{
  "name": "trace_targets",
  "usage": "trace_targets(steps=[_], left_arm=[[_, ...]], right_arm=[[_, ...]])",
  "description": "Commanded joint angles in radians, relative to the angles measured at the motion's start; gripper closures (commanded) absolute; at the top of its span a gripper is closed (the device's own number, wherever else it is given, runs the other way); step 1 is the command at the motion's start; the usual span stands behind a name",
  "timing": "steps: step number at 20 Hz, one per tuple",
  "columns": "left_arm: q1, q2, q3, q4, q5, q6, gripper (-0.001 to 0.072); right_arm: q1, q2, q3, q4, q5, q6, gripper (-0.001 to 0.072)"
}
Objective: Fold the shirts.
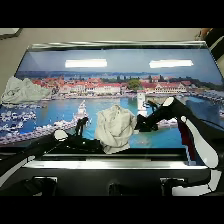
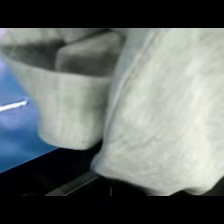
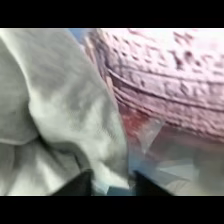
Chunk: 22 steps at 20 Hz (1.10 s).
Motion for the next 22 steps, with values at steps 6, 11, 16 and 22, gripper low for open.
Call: trace_targets(steps=[6, 11, 16, 22], left_arm=[[0.183, 0.294, 0.225, 0.217, 0.004, -0.061, 0.0678], [0.566, 0.504, 0.721, 0.502, 0.004, -0.249, 0.0678], [0.693, 0.563, 0.961, 0.501, -0.017, -0.266, 0.0678], [0.697, 0.563, 1.116, 0.502, 0.041, -0.266, 0.0678]], right_arm=[[0.024, 0.177, 0.152, -0.126, -0.086, -0.036, 0.0665], [0.024, 0.575, 0.522, -0.562, -0.264, 0.140, 0.0664], [0.025, 0.830, 0.620, -0.564, -0.350, 0.176, 0.0664], [0.025, 0.916, 0.620, -0.596, -0.429, 0.196, 0.0664]])
